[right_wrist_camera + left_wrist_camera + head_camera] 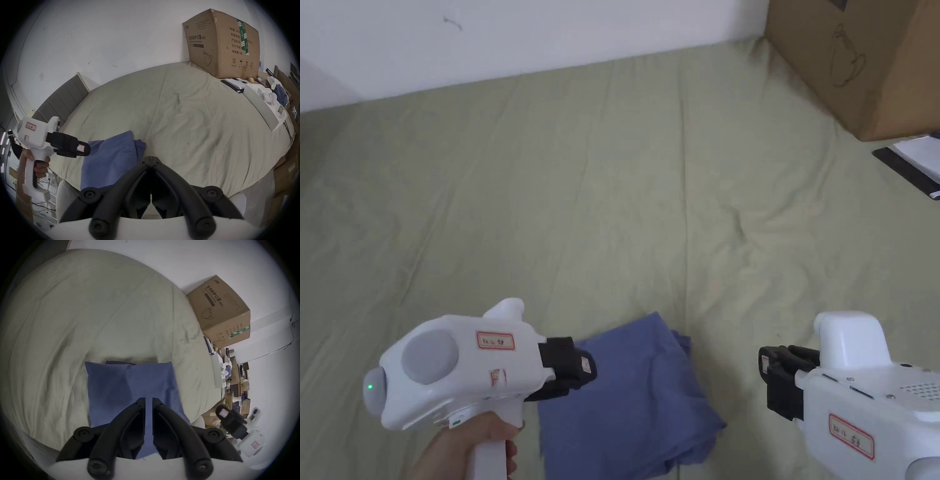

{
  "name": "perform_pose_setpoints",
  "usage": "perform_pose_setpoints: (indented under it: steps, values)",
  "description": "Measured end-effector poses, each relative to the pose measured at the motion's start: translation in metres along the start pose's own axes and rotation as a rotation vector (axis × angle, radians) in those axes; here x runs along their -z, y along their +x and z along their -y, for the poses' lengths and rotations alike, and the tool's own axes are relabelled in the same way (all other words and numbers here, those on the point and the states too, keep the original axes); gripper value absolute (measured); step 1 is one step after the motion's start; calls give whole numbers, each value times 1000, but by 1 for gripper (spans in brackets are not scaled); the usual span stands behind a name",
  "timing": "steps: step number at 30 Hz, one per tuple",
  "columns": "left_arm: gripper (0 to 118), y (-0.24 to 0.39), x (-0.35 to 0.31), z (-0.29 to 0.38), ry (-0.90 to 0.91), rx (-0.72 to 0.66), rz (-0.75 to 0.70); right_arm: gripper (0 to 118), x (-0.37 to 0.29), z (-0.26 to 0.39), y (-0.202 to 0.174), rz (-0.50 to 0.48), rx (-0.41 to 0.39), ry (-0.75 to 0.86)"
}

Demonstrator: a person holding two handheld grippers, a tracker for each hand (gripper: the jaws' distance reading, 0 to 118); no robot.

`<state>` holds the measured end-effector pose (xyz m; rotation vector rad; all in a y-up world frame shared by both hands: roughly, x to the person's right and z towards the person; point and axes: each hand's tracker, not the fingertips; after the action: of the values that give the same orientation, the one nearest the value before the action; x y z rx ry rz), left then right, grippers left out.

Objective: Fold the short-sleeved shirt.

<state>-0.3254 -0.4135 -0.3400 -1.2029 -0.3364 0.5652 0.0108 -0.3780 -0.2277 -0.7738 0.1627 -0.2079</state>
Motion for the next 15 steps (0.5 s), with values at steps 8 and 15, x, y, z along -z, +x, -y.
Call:
perform_pose_setpoints:
  steps: [8, 15]
  values:
    - [1, 27, 74, 18, -146, 57, 194, 0, 2, 1, 0, 4, -24, -18]
    - [1, 52, 128, 41, -278, 116, 185, 0, -1, 3, 8, 26, -18, -28]
